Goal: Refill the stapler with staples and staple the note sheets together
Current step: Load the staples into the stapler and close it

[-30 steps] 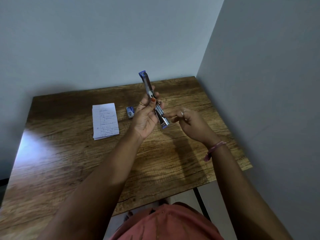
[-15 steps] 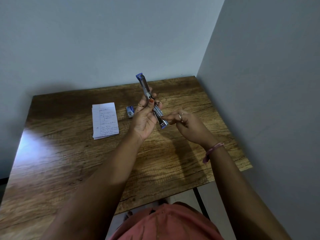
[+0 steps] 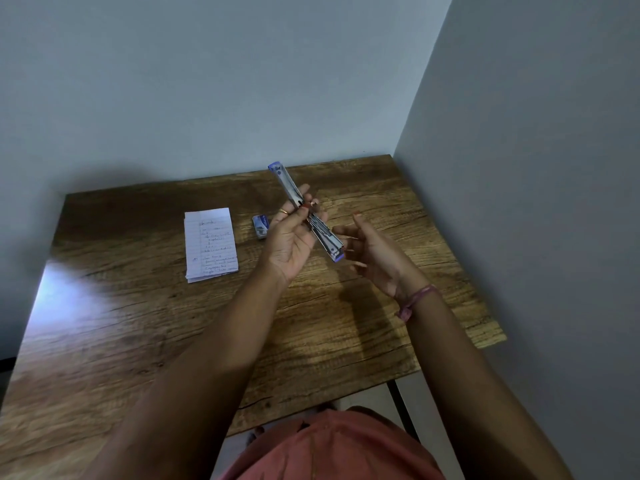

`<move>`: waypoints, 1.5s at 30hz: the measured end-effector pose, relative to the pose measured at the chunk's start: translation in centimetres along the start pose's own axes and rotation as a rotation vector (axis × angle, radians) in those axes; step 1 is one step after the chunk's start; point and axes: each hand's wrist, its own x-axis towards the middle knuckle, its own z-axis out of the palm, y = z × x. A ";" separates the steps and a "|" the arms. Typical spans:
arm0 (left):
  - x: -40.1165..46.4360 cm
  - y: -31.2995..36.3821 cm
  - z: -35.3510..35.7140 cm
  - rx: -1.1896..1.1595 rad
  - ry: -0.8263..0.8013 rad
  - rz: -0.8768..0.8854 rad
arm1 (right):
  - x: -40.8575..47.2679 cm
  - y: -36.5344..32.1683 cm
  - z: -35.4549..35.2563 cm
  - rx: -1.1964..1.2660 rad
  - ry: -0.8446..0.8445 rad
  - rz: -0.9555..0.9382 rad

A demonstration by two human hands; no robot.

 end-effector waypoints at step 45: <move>-0.4 1.2 -1.7 0.142 0.112 0.043 | 1.7 2.1 0.0 0.456 -0.106 -0.338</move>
